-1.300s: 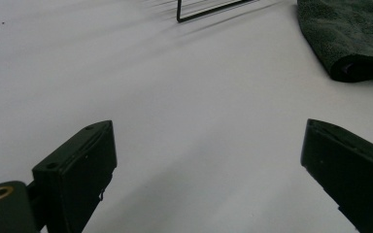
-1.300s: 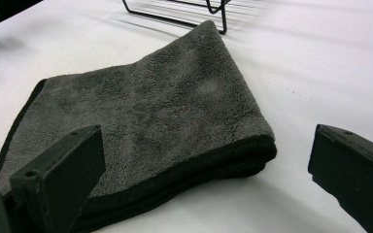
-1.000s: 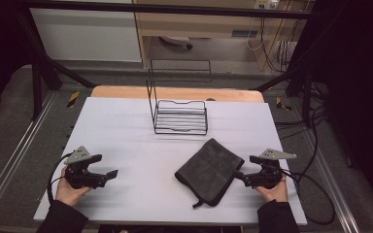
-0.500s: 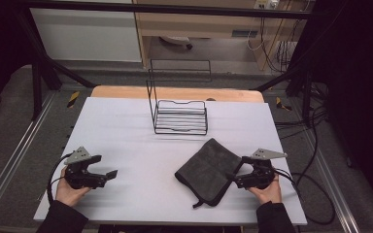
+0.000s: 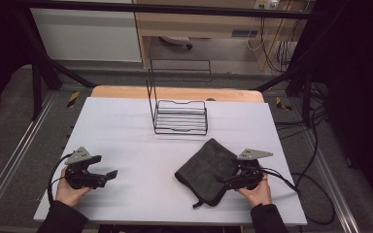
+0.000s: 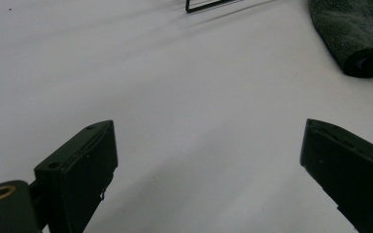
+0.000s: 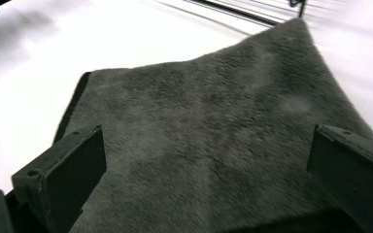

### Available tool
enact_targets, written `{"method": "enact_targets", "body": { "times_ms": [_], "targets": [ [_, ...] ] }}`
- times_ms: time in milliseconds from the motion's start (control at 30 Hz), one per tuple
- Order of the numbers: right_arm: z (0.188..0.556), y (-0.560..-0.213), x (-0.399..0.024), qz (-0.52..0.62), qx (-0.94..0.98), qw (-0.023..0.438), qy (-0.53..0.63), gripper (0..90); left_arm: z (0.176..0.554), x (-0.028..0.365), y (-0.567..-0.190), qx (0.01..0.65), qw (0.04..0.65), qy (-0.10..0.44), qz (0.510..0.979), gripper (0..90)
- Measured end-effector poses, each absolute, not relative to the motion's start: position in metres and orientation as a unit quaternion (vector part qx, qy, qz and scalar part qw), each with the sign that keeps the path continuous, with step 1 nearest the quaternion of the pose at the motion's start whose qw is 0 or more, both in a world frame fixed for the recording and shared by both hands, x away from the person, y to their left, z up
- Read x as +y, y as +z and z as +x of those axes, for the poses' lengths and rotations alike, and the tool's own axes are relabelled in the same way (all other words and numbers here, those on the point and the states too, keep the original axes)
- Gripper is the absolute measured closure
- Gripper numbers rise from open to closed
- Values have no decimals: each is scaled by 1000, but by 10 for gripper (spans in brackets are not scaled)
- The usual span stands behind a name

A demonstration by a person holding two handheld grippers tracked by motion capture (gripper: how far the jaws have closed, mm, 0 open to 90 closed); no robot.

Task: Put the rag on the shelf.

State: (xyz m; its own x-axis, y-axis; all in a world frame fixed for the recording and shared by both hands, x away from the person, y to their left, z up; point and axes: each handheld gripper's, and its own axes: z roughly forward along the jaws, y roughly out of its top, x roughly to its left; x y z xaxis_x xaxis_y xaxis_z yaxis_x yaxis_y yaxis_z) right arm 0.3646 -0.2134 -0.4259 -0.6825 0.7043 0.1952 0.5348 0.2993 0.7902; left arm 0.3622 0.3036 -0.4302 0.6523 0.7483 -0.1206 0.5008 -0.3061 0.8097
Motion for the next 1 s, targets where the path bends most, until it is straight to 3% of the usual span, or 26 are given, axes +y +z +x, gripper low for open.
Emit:
{"method": "enact_targets", "body": {
  "times_ms": [400,633,1000],
  "targets": [
    [365,-419,-178,353,821,82,441,35,362,303,-430,395,438,142,795,67],
    [368,-415,-145,328,839,75,429,102,362,303,-430,396,437,141,795,70],
    [375,-420,-102,282,866,59,407,434,362,302,-431,396,435,139,797,74]
  ]
}}
